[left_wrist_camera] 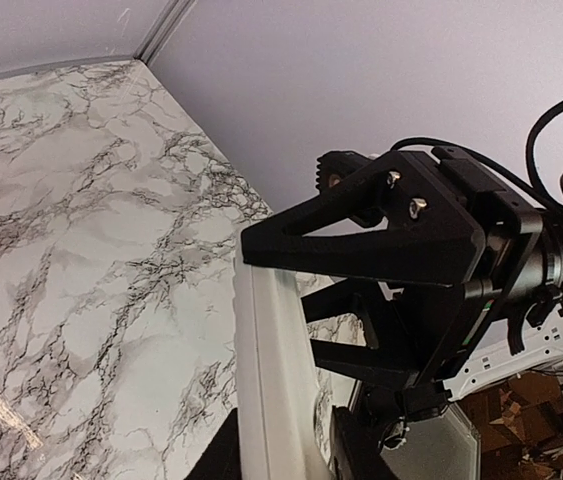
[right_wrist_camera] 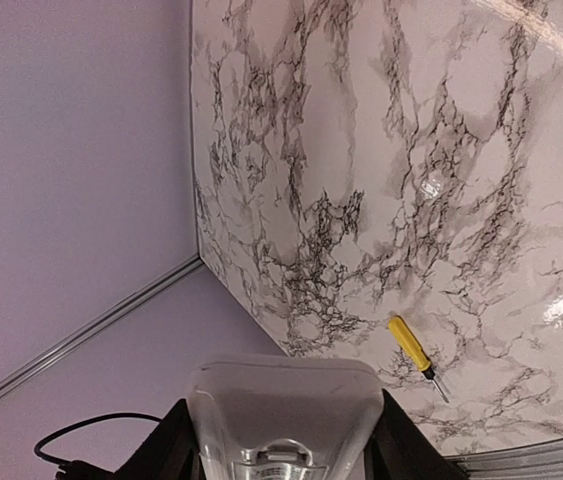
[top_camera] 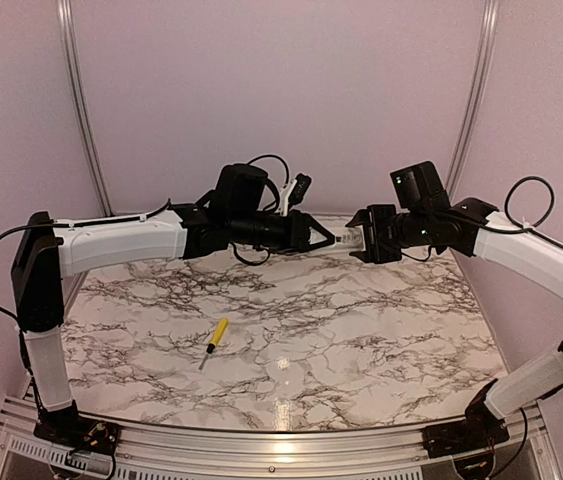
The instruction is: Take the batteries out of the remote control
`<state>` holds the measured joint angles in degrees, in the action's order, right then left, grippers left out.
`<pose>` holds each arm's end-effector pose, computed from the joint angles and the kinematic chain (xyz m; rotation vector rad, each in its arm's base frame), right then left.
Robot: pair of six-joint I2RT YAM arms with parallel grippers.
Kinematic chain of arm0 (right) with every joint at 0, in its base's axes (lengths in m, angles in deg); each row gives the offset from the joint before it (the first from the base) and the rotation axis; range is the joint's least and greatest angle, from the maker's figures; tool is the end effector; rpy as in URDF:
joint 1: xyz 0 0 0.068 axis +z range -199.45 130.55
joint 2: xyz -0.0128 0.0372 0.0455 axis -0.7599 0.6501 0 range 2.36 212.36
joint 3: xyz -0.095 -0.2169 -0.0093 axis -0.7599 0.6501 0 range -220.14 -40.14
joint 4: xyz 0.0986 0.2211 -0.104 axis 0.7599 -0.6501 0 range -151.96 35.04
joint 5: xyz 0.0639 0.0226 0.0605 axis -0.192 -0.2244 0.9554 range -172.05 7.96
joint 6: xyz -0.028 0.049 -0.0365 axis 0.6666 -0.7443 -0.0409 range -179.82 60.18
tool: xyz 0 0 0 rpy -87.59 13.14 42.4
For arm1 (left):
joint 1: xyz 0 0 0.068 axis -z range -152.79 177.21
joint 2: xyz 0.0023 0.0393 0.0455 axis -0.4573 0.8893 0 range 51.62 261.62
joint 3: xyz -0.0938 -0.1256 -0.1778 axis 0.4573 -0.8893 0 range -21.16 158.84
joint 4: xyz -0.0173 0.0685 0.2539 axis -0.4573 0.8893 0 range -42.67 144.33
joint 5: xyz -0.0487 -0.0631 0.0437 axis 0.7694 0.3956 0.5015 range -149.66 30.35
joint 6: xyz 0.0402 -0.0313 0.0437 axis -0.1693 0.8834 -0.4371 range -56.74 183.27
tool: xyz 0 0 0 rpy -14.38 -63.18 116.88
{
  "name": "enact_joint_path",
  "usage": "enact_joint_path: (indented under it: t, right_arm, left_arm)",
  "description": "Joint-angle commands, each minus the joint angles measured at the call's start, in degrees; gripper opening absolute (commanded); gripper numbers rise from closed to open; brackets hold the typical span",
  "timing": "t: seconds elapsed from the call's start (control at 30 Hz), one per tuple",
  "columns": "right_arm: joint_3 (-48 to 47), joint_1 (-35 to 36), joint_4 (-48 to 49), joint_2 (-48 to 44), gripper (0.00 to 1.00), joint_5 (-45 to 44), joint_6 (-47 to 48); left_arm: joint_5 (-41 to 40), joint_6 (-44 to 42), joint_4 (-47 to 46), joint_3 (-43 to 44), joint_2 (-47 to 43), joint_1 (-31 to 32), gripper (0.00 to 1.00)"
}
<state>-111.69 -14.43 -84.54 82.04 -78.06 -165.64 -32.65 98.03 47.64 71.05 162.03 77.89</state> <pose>0.2708 0.1944 0.2830 1.4835 2.1652 1.2441 0.2779 -0.3775 0.2672 0.6522 2.0362 -1.4003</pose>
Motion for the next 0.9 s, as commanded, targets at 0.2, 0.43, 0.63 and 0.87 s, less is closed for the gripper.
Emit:
enact_joint_path:
  t: [0.2,0.43,0.63,0.87]
  right_arm:
    - [-2.0,-0.2,-0.6,-1.4,0.0,-0.7,0.8]
    - [-0.1,-0.3,4.2,-2.0,0.17,0.0,3.8]
    - [-0.3,-0.7,4.5,-2.3,0.54,-0.3,7.8]
    - [0.2,-1.1,2.9,-3.7,0.75,-1.4,11.4]
  left_arm:
    - [0.6,-1.0,-1.8,1.9,0.7,0.3,0.0]
    - [-0.4,-1.3,-1.4,1.5,-0.2,0.4,0.0]
    - [1.2,-1.3,-1.0,0.7,-1.4,0.3,0.0]
    - [-1.5,-3.6,-0.7,-2.3,-5.4,0.0,0.0]
